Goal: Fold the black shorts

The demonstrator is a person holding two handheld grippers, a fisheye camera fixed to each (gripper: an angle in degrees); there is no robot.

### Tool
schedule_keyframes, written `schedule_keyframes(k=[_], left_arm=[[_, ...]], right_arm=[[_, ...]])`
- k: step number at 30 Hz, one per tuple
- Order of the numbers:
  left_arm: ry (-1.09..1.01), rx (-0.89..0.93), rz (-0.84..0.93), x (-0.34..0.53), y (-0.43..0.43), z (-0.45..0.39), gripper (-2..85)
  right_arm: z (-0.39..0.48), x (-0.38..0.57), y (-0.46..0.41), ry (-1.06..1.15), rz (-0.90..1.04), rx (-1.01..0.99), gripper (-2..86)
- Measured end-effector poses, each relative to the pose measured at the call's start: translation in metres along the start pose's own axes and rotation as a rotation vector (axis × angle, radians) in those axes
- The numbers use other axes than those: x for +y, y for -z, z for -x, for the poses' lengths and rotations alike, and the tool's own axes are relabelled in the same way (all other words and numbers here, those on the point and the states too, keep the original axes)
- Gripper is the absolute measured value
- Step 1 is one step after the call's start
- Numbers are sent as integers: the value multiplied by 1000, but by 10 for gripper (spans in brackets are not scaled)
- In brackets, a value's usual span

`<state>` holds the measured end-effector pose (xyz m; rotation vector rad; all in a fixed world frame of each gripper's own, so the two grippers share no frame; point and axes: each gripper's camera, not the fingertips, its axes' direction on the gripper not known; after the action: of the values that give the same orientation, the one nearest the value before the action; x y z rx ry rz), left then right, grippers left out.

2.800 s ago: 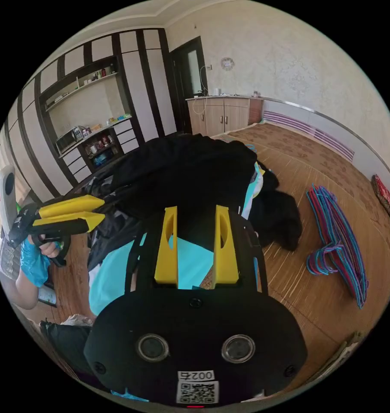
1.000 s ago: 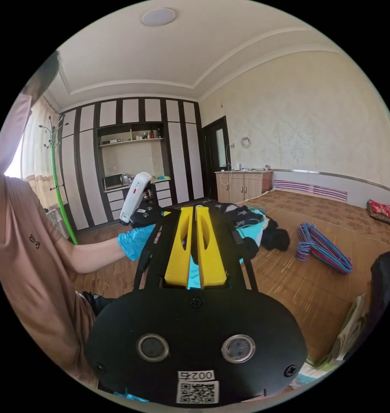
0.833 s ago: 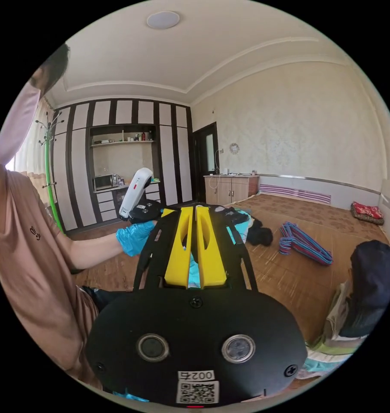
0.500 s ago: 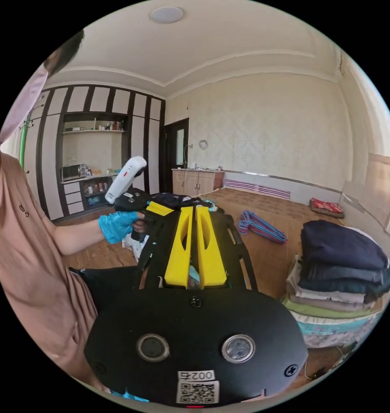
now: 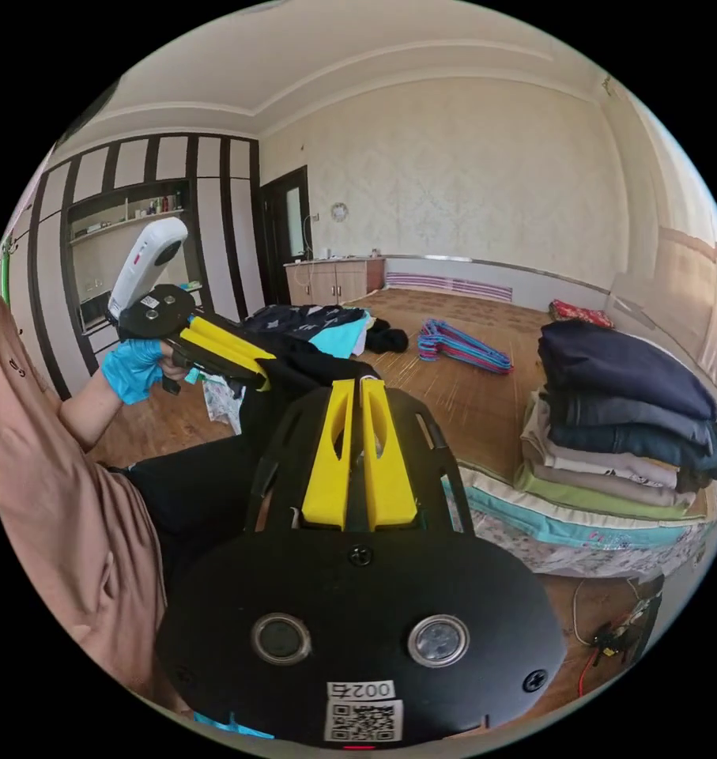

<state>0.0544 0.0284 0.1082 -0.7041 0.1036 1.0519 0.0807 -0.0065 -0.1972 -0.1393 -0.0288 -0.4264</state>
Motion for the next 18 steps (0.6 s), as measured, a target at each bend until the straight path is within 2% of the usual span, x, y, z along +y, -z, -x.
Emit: schedule_keyframes(k=[10,14,18], left_arm=[[49,76,53,10,8,12,13],[93,57,45,19,19,24,11],[199,3,26,33,21,48,8]], right_arm=[[12,18,-57,89,339,-141,18],[12,18,-61,140,438,-97,67],[5,11,-60,135,425,2,81]])
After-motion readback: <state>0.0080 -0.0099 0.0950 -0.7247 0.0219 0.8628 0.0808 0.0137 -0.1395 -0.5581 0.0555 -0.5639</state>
